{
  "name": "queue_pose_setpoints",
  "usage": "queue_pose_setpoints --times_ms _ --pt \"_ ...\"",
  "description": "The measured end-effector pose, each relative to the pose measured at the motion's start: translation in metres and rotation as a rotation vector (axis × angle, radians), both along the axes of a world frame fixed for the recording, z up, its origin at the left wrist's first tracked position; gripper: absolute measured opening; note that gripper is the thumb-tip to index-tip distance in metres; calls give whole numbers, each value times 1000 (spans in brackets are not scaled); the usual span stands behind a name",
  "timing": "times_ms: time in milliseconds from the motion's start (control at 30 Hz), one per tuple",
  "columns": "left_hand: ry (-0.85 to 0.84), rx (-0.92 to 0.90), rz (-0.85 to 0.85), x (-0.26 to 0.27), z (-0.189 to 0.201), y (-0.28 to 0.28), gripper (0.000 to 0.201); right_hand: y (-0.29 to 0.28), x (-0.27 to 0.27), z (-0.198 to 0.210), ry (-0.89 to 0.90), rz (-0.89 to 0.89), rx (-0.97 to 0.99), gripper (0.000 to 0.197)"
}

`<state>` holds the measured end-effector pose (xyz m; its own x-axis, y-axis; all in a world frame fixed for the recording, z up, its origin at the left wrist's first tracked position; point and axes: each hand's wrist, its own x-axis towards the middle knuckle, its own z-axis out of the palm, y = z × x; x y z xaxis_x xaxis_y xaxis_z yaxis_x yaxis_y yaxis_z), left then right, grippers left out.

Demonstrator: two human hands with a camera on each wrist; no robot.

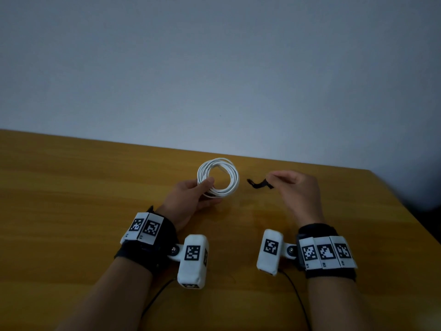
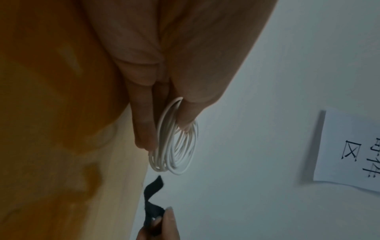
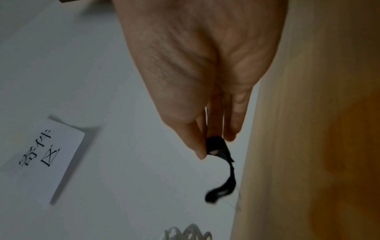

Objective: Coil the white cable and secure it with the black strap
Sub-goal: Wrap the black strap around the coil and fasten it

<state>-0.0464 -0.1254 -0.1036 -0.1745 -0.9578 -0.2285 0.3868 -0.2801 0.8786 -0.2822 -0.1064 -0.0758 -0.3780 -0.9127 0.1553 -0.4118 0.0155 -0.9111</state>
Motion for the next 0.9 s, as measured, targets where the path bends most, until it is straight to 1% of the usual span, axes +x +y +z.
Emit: queue_pose_setpoints --times_ms 133,333,600,767,900 --pt "-7 -1 -4 0 0 0 23 -2 3 1 -64 19 -50 10" --pt "-11 -2 -5 1 0 0 23 -4 6 1 -145 -2 -78 8" --pt "-2 3 -6 1 0 1 22 -2 5 3 -186 43 -51 13" --pt "-4 -2 -16 2 1 1 22 -1 5 1 -183 20 -31 18" --pt "1 5 -15 2 1 2 23 -2 6 3 -215 25 -38 18"
